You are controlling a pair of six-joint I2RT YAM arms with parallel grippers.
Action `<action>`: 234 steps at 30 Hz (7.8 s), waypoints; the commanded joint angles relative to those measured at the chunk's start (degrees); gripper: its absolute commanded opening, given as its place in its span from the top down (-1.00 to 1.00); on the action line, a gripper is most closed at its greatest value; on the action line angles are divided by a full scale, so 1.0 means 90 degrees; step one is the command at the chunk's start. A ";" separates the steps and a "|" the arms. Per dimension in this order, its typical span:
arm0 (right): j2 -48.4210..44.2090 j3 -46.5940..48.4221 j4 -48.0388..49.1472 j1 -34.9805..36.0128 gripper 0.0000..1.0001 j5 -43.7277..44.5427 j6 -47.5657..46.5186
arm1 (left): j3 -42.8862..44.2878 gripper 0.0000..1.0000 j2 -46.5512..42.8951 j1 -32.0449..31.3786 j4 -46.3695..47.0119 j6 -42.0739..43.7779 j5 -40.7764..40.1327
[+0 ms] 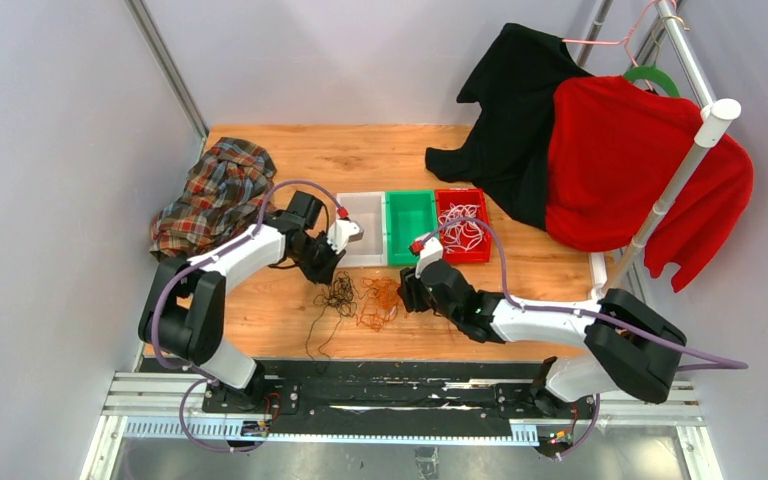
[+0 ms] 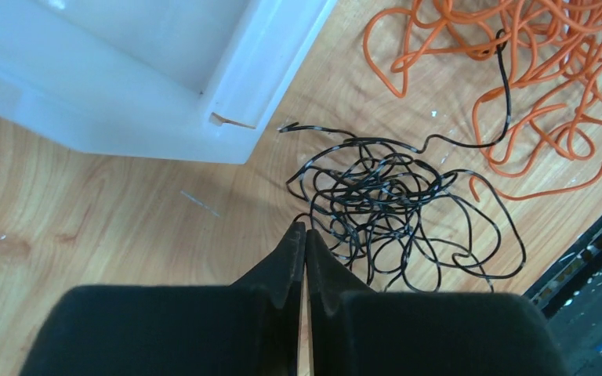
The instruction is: Untangle the cables
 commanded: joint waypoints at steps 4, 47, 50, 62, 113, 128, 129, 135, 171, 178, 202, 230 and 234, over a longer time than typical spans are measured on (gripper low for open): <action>-0.0745 0.0440 -0.0297 0.0078 -0.10 0.0490 -0.0347 | 0.0626 0.99 -0.0510 0.0041 -0.0464 0.0063 0.0182; -0.0994 0.0380 0.0112 0.0401 -0.11 0.0739 -0.0604 | 0.0033 0.89 -0.0379 0.0353 0.0378 -0.1725 0.0648; -0.0987 0.0477 0.0118 0.0402 -0.09 0.0722 -0.0613 | 0.0444 0.96 -0.0665 0.0353 -0.0093 -0.1711 0.1140; -0.0907 0.1054 0.0613 0.0609 -0.39 0.0109 -0.0702 | 0.1342 0.99 -0.1232 0.0221 -0.0997 -0.1982 0.1983; 0.0272 -0.1177 0.1582 0.0976 0.22 0.1786 0.0497 | 0.7330 0.99 -0.0725 -0.0078 -0.3305 -0.0841 0.0688; -0.0130 -0.1323 0.1195 0.0987 0.20 0.1940 0.0615 | 0.9664 0.99 -0.0133 -0.0086 -0.3295 -0.0474 -0.0081; -0.0278 -0.1255 0.1050 0.0987 0.16 0.1975 0.0576 | 0.9506 0.99 -0.0169 -0.0084 -0.3297 -0.0524 -0.0006; -0.1067 -0.0851 0.0414 0.0987 -0.12 0.2285 0.0310 | 0.8176 0.99 -0.0313 -0.0086 -0.3295 -0.0641 0.0350; -0.1778 -0.0588 0.0003 0.0767 -0.26 0.2983 -0.0007 | 0.6429 0.99 0.1359 -0.0272 -0.1547 0.0657 -0.1551; -0.1841 -0.0677 -0.0043 0.0708 -0.26 0.3085 0.0022 | 0.5219 0.99 0.1269 -0.0641 -0.1234 0.0739 -0.1671; -0.2496 -0.0819 -0.0413 0.0554 -0.25 0.3238 0.0072 | 0.3231 0.99 0.2277 -0.0998 0.1542 -0.0190 -0.2167; -0.2730 -0.0777 -0.0547 0.0519 -0.22 0.3173 -0.0017 | 0.4473 -0.97 0.1461 -0.1022 -0.0728 -0.0069 -0.1735; -0.2791 -0.0841 -0.0624 0.0518 -0.22 0.3109 0.0076 | 0.3994 -0.95 0.1044 -0.1036 -0.1104 -0.0617 -0.0421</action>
